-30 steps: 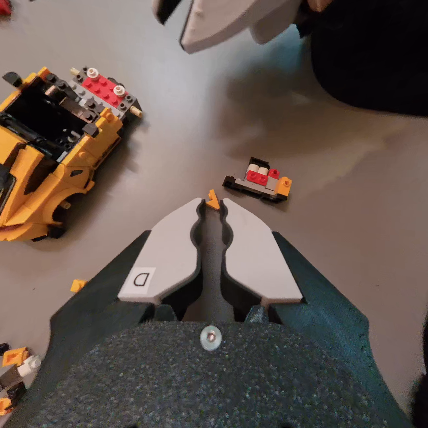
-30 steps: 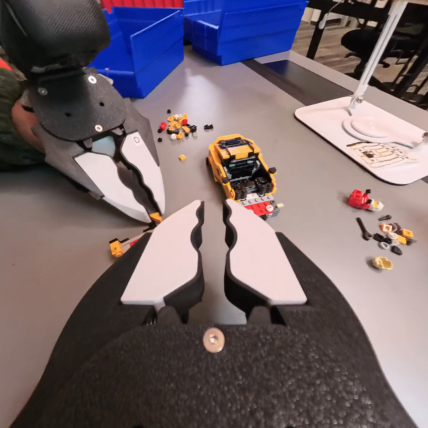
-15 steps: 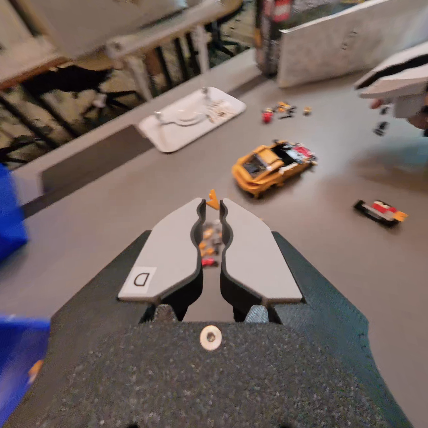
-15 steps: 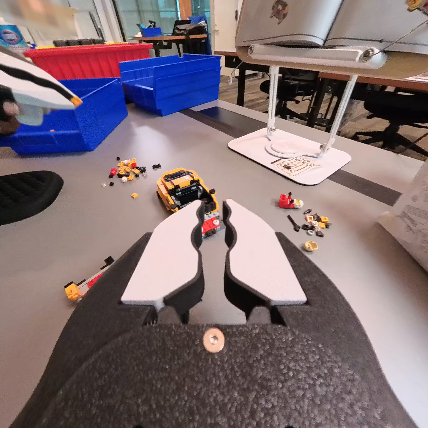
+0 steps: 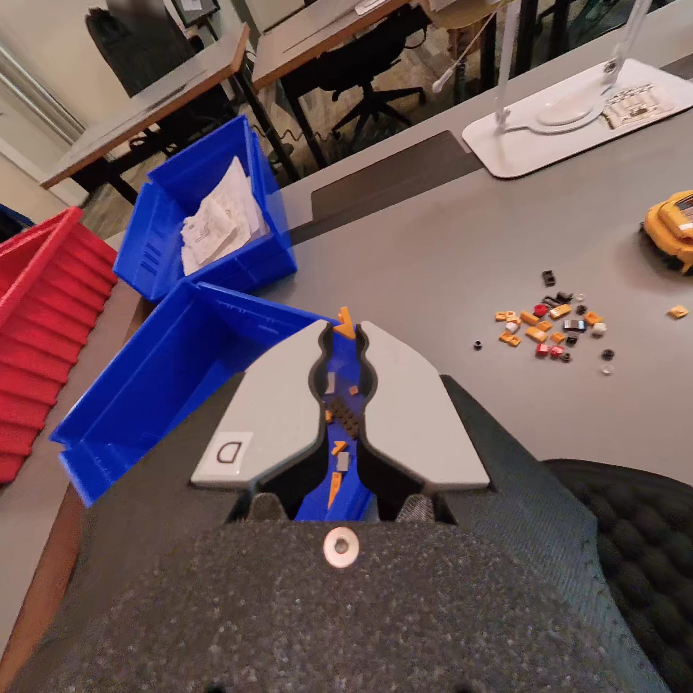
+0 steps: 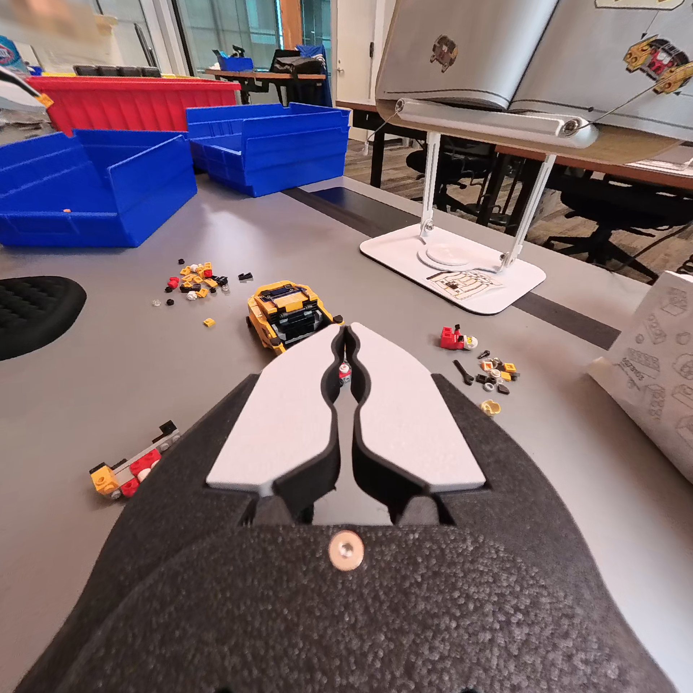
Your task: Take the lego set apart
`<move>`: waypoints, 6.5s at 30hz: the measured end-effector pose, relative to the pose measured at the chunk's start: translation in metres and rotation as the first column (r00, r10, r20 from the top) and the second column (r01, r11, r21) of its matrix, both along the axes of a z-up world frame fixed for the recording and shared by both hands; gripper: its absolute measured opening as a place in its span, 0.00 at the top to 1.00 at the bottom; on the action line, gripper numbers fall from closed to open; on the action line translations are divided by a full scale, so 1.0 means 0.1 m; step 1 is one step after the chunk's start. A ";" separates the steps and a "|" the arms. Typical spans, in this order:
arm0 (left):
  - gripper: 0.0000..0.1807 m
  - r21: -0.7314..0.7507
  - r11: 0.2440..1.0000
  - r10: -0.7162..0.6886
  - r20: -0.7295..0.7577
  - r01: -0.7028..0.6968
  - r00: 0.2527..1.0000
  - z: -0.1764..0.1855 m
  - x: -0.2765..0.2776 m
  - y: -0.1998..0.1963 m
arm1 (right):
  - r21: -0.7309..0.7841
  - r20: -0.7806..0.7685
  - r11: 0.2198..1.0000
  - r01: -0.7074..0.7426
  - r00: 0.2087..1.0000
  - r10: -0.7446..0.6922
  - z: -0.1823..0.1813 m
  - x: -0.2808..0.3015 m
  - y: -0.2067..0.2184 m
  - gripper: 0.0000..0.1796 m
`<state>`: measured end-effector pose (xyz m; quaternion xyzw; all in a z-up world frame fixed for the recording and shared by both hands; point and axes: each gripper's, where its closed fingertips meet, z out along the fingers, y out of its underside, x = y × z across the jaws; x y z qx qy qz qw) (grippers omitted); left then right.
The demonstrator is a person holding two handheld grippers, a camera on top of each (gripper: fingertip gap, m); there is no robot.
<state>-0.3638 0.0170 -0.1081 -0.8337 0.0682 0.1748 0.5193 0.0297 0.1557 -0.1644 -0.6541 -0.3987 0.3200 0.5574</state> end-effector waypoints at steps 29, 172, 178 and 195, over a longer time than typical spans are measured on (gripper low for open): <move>0.89 -0.026 0.886 -0.455 0.140 0.463 0.879 -0.47 0.99 0.17 | -0.077 0.000 0.997 -0.011 1.000 0.011 -0.11 0.02 0.02 1.00; 0.95 0.127 0.331 -0.881 0.396 0.935 0.258 -0.82 3.79 0.31 | 0.234 0.385 0.791 -0.565 0.801 0.458 -0.28 -0.19 -1.08 0.92; 0.96 0.170 0.322 -0.790 0.590 0.931 0.166 -0.81 3.80 0.27 | 0.272 0.423 0.771 -0.576 0.791 0.441 -0.29 -0.18 -1.10 0.92; 0.96 0.220 0.353 -0.601 0.798 0.909 0.040 -0.80 3.78 0.28 | 0.341 0.452 0.759 -0.555 0.805 0.385 -0.25 -0.20 -1.08 0.90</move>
